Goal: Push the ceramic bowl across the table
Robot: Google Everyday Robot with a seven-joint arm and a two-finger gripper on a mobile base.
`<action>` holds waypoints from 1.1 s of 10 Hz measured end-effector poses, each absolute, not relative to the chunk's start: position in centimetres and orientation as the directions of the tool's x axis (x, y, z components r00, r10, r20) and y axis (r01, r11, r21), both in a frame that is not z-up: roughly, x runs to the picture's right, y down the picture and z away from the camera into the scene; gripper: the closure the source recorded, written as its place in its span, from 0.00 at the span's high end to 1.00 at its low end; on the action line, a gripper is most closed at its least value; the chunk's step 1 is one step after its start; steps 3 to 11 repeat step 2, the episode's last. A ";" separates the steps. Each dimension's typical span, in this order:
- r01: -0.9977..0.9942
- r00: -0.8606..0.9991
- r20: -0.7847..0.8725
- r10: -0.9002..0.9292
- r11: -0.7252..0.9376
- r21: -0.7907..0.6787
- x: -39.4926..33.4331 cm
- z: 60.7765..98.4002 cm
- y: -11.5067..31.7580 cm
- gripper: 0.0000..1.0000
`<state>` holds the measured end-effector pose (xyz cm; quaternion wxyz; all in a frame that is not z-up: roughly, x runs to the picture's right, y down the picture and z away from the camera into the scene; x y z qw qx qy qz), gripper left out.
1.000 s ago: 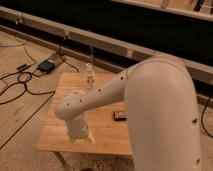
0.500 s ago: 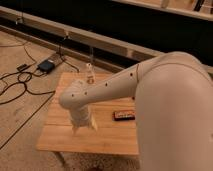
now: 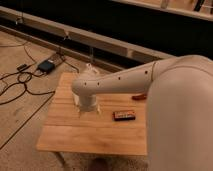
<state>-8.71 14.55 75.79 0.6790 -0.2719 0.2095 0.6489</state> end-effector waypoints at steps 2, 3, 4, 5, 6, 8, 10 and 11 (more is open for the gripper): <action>-0.995 0.074 -0.637 0.767 0.012 -0.101 -9.0 75.8 14.6 0.65; -0.995 0.074 -0.637 0.767 0.012 -0.101 -9.0 75.8 14.6 0.65; -0.995 0.074 -0.637 0.767 0.012 -0.101 -9.0 75.8 14.6 0.65; -0.995 0.074 -0.637 0.767 0.012 -0.101 -9.0 75.8 14.6 0.65; -0.995 0.074 -0.637 0.767 0.012 -0.101 -9.0 75.8 14.6 0.65; -0.995 0.074 -0.637 0.767 0.012 -0.101 -9.0 75.8 14.6 0.65; -0.995 0.074 -0.637 0.767 0.012 -0.101 -9.0 75.8 14.6 0.65; -0.995 0.074 -0.637 0.767 0.012 -0.101 -9.0 75.8 14.6 0.65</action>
